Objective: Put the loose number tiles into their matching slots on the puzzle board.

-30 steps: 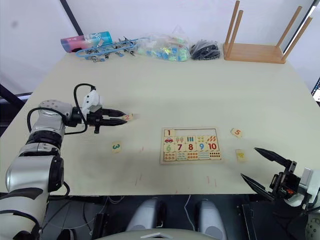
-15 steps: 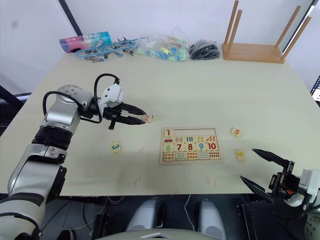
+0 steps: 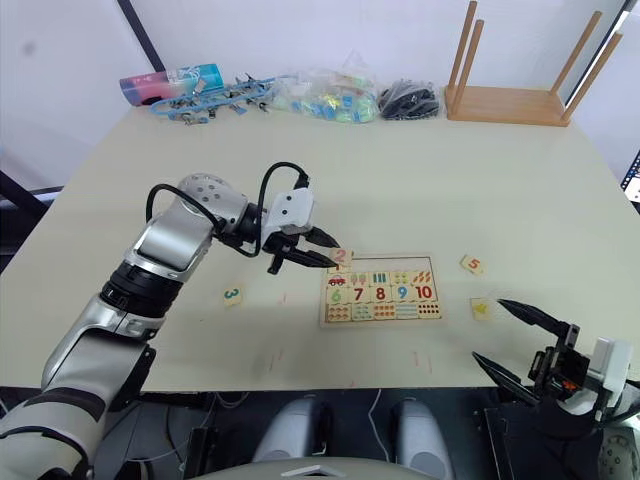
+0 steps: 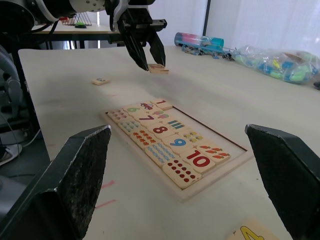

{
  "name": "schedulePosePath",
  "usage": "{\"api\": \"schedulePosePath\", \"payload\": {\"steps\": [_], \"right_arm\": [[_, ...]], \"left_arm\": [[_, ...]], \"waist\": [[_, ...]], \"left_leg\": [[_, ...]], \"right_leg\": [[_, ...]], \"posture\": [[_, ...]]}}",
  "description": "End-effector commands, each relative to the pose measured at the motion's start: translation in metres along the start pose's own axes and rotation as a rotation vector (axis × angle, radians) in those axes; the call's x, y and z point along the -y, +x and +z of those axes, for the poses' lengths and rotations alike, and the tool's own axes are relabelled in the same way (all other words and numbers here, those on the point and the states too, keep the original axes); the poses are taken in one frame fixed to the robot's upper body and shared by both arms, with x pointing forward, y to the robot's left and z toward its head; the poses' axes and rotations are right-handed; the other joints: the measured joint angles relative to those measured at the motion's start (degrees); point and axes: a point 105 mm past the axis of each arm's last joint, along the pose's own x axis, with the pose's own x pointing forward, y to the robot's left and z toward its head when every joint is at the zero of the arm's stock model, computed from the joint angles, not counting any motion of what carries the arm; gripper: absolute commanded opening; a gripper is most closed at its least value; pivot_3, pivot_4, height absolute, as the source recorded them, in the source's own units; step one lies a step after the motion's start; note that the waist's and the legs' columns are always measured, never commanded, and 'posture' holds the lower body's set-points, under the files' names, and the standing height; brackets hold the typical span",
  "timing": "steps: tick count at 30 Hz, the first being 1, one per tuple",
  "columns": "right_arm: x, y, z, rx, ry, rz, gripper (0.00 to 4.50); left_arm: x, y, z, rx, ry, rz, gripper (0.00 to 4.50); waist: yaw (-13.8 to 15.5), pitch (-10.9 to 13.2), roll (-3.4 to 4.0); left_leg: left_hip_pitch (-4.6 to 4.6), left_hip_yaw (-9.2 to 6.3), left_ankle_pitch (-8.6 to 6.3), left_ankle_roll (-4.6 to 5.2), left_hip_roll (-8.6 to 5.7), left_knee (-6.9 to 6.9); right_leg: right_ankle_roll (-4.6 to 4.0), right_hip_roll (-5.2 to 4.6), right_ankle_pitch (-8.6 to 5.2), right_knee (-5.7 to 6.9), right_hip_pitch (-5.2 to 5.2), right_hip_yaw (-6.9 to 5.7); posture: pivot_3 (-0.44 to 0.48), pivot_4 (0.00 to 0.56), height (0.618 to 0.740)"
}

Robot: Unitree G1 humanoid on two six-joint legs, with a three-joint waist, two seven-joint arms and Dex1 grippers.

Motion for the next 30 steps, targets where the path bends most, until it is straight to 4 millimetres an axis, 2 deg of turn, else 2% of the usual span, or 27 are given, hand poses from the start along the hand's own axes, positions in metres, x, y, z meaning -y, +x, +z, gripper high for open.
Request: {"api": "schedulePosePath", "payload": {"steps": [1, 13, 30], "right_arm": [[0.000, 0.004, 0.009, 0.018, -0.047, 0.009, 4.50], [0.002, 0.008, 0.011, 0.024, -0.063, -0.013, 4.50], [0.000, 0.006, 0.010, 0.020, -0.076, -0.039, 4.50]], "left_arm": [[-0.004, 0.007, 0.007, -0.045, 0.026, 0.043, 0.99], [-0.012, 0.033, 0.003, -0.137, -0.012, 0.090, 0.99], [-0.016, 0.042, 0.004, -0.167, -0.028, 0.111, 0.99]], "waist": [[0.08, 0.00, 0.00], [0.05, 0.00, 0.00], [0.06, 0.00, 0.00]], "left_leg": [[0.00, 0.00, 0.00, 0.00, 0.00, 0.00], [-0.02, -0.01, 0.00, 0.00, -0.01, 0.01], [-0.02, -0.01, 0.00, 0.00, 0.00, 0.00]], "right_leg": [[0.00, 0.00, 0.00, 0.00, 0.00, 0.00], [0.00, 0.10, 0.00, -0.01, -0.01, 0.13], [0.00, 0.11, 0.00, -0.01, -0.02, 0.15]], "posture": [[0.000, 0.150, 0.737], [0.000, 0.150, 0.737], [0.000, 0.150, 0.737]]}}
